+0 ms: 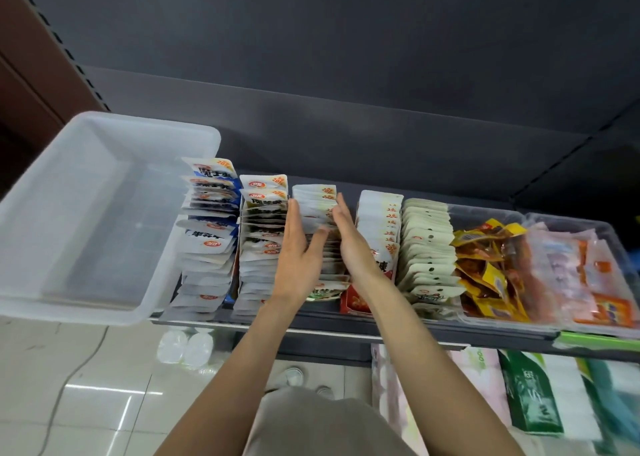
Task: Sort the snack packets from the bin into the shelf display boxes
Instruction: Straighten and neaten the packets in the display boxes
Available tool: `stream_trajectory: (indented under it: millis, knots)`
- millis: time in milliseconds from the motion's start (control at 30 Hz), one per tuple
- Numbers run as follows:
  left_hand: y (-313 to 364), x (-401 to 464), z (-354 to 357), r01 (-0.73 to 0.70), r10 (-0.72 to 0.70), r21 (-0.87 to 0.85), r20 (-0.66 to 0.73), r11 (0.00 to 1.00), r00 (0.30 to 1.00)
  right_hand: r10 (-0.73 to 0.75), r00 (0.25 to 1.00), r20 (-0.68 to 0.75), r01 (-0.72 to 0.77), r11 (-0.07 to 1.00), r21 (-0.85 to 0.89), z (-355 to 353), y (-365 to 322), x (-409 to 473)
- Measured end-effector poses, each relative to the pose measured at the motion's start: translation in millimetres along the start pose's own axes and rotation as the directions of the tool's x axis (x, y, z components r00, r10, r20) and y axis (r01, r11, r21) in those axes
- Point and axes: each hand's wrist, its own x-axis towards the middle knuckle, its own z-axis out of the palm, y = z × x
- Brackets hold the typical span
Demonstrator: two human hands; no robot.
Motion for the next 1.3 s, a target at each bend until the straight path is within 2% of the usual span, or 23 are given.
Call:
stream_trajectory:
  millis: [100, 233, 400, 467, 567, 767, 967, 1067, 1133, 1167, 1233, 1300]
  knots:
    - [1, 1, 3, 0.011, -0.011, -0.026, -0.006, 1.000, 1.000, 0.026, 0.999, -0.043, -0.022, 0.995, 0.099, -1, -2, -2]
    - [3, 2, 6, 0.025, -0.026, -0.072, -0.006, 0.997, 1.000, 0.039, 0.998, -0.039, -0.034, 0.990, 0.134, -3, 7, -6]
    - [3, 3, 2, 0.032, -0.026, -0.070, 0.089, 0.997, 0.996, 0.037, 0.999, -0.032, -0.028, 0.965, 0.261, -6, 6, -16]
    - [2, 4, -2, 0.063, -0.048, -0.120, 0.118, 0.991, 0.992, 0.005, 0.999, -0.034, 0.005, 0.959, 0.284, -8, 1, -17]
    - [6, 4, -8, 0.127, -0.100, -0.180, 0.153, 0.975, 0.983, -0.053, 0.996, -0.075, 0.070, 0.967, 0.246, -16, -9, -19]
    - [10, 5, -8, 0.225, -0.184, -0.258, 0.174, 0.940, 0.967, -0.057, 0.997, -0.042, 0.063, 0.989, 0.136, -11, 10, -26]
    - [13, -6, -7, 0.200, -0.152, -0.272, 0.187, 0.941, 0.971, -0.075, 0.996, -0.058, 0.086, 0.974, 0.210, -5, 8, -30]
    - [19, -10, -10, 0.156, -0.117, -0.249, 0.164, 0.956, 0.979, -0.175, 0.980, -0.094, 0.184, 0.979, 0.090, -19, -2, -41]
    - [23, -18, -16, 0.083, -0.051, -0.227, 0.143, 0.970, 0.988, -0.269, 0.960, -0.075, 0.258, 0.958, -0.128, -34, -4, -54]
    - [24, -22, -20, 0.037, -0.011, -0.206, 0.128, 0.978, 0.992, -0.318, 0.948, 0.000, 0.305, 0.907, -0.292, -41, -4, -60]
    - [18, -30, -31, -0.024, 0.038, -0.168, 0.085, 0.985, 0.996, -0.325, 0.924, 0.199, 0.375, 0.680, -0.630, -50, 4, -67]
    - [8, -35, -37, -0.025, 0.037, -0.178, 0.069, 0.984, 0.997, -0.301, 0.919, 0.256, 0.374, 0.456, -0.807, -48, 9, -58]
